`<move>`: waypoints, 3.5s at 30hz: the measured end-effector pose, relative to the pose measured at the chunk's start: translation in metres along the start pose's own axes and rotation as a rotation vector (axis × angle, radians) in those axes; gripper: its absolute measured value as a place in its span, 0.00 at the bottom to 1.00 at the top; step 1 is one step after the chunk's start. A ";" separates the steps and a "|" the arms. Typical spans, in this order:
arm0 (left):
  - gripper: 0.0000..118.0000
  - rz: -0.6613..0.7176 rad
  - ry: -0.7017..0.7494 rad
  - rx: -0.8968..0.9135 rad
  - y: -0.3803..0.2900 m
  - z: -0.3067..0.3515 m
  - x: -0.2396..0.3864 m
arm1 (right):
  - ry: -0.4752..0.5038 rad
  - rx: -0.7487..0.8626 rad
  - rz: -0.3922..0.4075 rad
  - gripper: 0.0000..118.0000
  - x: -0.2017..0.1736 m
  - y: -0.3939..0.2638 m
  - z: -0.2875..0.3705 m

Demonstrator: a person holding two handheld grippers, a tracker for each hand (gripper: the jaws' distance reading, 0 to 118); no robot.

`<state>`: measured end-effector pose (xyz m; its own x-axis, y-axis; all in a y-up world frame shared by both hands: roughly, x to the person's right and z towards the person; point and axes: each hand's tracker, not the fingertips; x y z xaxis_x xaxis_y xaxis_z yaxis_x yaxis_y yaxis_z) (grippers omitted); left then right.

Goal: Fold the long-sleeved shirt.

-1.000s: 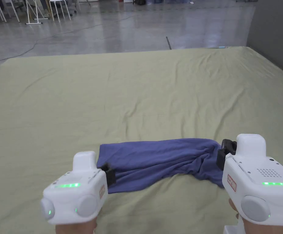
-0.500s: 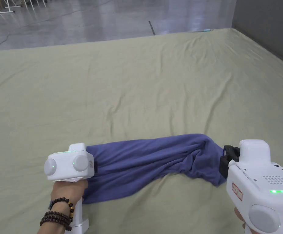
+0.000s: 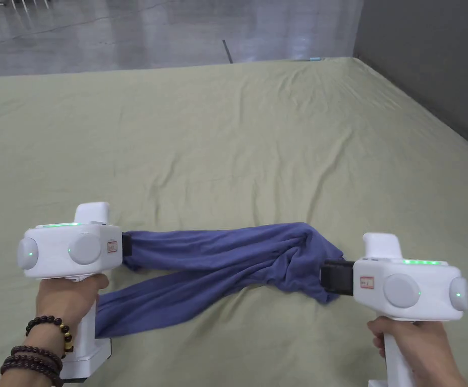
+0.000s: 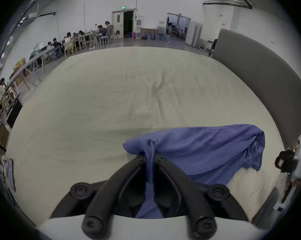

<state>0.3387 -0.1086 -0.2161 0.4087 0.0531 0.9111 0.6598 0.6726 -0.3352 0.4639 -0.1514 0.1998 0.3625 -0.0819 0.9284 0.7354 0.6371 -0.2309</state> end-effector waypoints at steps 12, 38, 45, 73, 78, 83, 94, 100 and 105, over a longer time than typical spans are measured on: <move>0.03 -0.013 -0.005 -0.006 0.004 -0.003 -0.008 | 0.032 -0.063 0.047 0.07 -0.022 0.008 -0.063; 0.03 0.042 0.047 0.584 0.294 0.177 -0.058 | 0.235 0.653 0.069 0.06 -0.057 0.358 0.166; 0.03 0.063 0.097 0.646 0.379 0.206 -0.053 | 0.212 0.749 0.131 0.06 -0.092 0.474 0.202; 0.03 0.061 0.045 0.365 0.190 0.036 -0.059 | 0.259 0.439 0.059 0.06 -0.052 0.311 0.015; 0.03 0.078 0.012 0.373 0.068 0.076 -0.054 | 0.248 0.393 0.101 0.06 -0.033 0.198 0.062; 0.03 0.117 0.013 0.269 -0.071 0.084 -0.051 | 0.239 0.227 0.094 0.06 -0.015 0.067 0.076; 0.03 0.165 0.020 0.045 -0.201 0.070 -0.044 | 0.112 -0.116 0.149 0.06 0.005 -0.049 0.023; 1.00 0.156 0.019 0.058 -0.189 0.082 -0.039 | 0.131 -0.072 0.104 1.00 0.015 -0.033 0.023; 0.94 0.190 -0.026 0.144 -0.157 0.146 -0.034 | 0.133 0.102 0.001 0.90 0.032 0.000 0.082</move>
<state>0.1295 -0.1080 -0.1593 0.4990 0.2067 0.8416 0.4749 0.7471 -0.4651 0.4286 -0.0909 0.2534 0.4411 -0.1778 0.8797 0.6755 0.7111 -0.1950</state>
